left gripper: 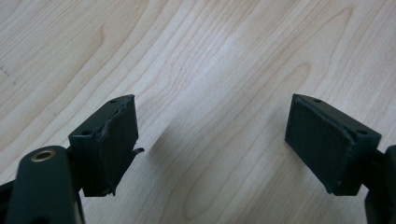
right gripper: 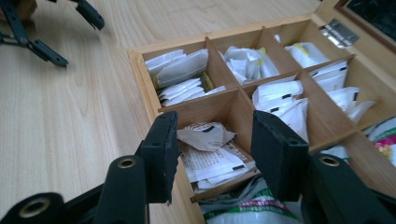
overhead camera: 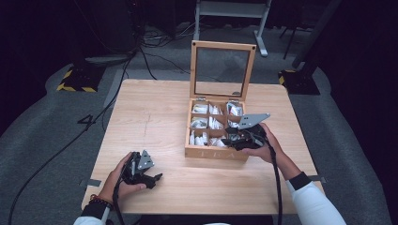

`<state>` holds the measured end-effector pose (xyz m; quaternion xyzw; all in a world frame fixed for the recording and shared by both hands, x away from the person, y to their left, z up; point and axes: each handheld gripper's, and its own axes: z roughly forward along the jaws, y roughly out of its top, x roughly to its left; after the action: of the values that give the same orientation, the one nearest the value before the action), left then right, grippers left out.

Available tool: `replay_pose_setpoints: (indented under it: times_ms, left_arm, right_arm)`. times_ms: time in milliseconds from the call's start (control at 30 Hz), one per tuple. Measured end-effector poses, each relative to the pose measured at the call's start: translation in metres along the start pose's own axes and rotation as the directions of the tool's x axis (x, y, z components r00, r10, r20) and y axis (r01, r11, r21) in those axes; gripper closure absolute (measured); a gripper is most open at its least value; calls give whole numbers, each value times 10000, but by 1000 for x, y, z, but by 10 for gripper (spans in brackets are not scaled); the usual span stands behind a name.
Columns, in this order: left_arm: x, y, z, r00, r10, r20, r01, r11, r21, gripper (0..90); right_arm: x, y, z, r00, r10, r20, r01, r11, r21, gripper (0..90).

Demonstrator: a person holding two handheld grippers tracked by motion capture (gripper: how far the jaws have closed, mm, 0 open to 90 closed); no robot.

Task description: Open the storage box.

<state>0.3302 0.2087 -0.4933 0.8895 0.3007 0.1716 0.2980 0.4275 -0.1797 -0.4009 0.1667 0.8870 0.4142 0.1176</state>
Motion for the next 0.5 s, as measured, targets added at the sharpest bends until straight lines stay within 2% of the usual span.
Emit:
replay_pose_setpoints:
  times_ms: [267,400,500]
  left_arm:
    - [8,-9,1,9970,-579,511,595,9977,-311,169]
    - [11,-13,4,9898,-1056,962,1110,9924,-536,166]
    - [12,-14,4,9905,-941,1007,1008,9929,-632,162]
  right_arm:
    - [-3,2,26,9998,9,-194,3,9983,576,536]
    - [-5,1,34,9997,106,-212,-90,9972,738,546]
    - [-5,2,39,9995,130,-285,-103,9958,915,561]
